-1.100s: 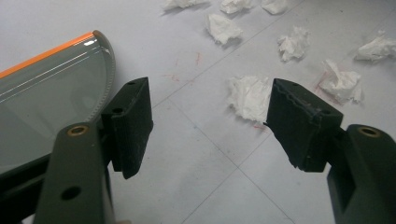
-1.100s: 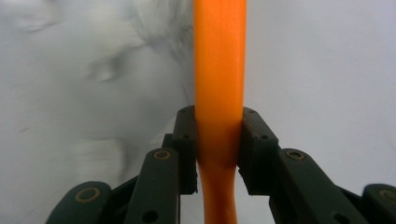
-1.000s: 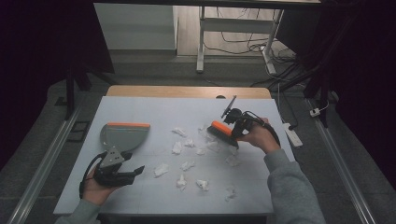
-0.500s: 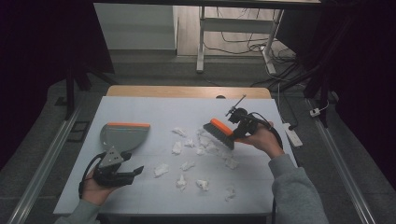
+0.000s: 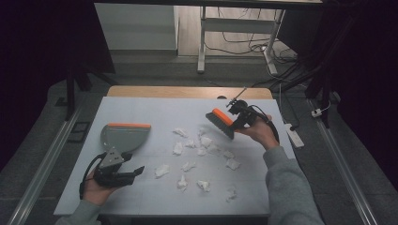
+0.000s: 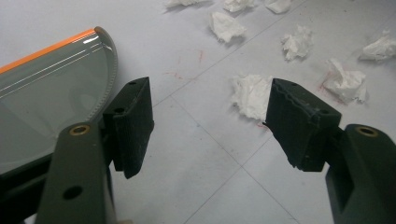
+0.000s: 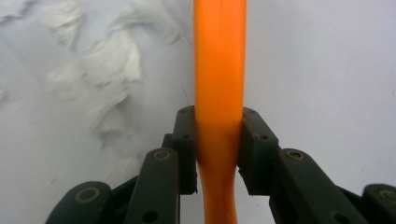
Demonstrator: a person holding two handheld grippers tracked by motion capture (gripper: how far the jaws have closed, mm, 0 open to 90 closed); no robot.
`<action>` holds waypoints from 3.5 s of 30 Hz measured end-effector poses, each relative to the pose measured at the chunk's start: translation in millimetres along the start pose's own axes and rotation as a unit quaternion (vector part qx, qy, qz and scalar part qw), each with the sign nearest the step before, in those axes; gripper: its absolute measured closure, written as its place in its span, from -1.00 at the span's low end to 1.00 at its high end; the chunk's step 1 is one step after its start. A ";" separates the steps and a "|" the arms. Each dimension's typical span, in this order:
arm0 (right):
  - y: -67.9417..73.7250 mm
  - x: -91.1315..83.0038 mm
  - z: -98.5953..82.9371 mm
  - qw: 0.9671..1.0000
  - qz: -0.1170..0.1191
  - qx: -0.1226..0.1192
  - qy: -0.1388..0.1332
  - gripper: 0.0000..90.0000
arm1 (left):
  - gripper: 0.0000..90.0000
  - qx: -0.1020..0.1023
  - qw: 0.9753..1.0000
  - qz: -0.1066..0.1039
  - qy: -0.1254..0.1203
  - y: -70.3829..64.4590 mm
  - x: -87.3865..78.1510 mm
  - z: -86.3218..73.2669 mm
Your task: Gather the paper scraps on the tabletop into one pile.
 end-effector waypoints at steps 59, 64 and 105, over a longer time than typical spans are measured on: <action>45.8 43.0 86.8 0.987 -0.028 -0.160 -0.017 0.57 | -0.25 0.000 1.000 -0.005 -0.001 3.2 2.9 -4.0; 67.9 50.2 85.9 0.978 -0.007 -0.209 -0.001 0.57 | -0.25 0.000 1.000 -0.005 0.001 3.4 3.4 -4.6; 90.9 -10.6 63.6 0.985 0.038 -0.131 -0.109 0.57 | -0.25 0.003 1.000 -0.001 0.002 1.9 3.1 -4.6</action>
Point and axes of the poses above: each handheld gripper's, and its own axes: x roughly forward along the jaws, z roughly out of its top, y roughly to its left, the point moved 9 cm from there along x, roughly forward along the jaws, and after that the axes turned 5 degrees about x, right-handed, at the moved point
